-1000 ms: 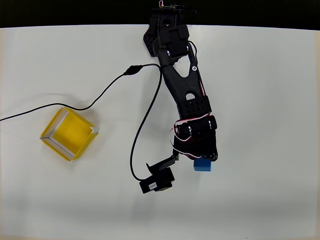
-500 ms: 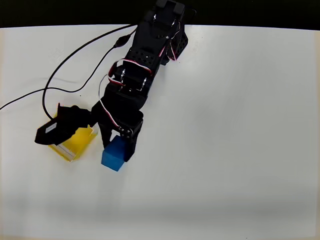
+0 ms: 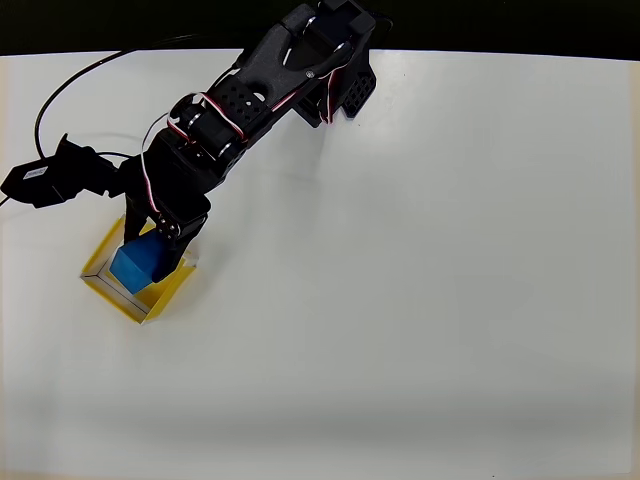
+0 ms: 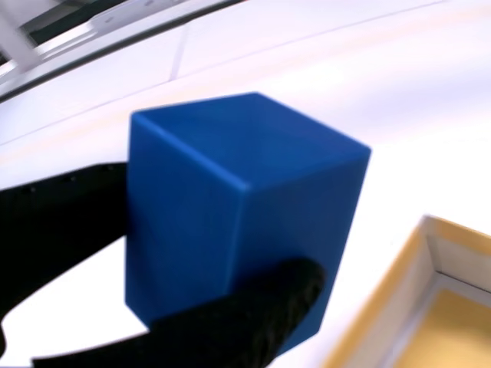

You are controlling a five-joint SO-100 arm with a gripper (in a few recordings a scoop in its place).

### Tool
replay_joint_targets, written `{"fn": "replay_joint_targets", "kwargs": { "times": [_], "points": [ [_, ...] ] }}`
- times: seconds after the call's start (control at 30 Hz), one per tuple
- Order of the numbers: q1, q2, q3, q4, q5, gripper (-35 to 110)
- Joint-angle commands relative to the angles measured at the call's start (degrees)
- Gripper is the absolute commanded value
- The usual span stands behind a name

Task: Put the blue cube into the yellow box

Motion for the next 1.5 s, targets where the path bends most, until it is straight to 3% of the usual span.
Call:
{"fn": "replay_joint_targets", "kwargs": {
  "times": [0.0,1.23,1.47],
  "points": [
    [2.8,0.4,-0.2,-5.3,-1.3,18],
    [6.2,-23.4,12.7,-36.5,-6.3,19],
    [6.3,-24.8,14.9,-41.8,-5.6,34]
  ]
}}
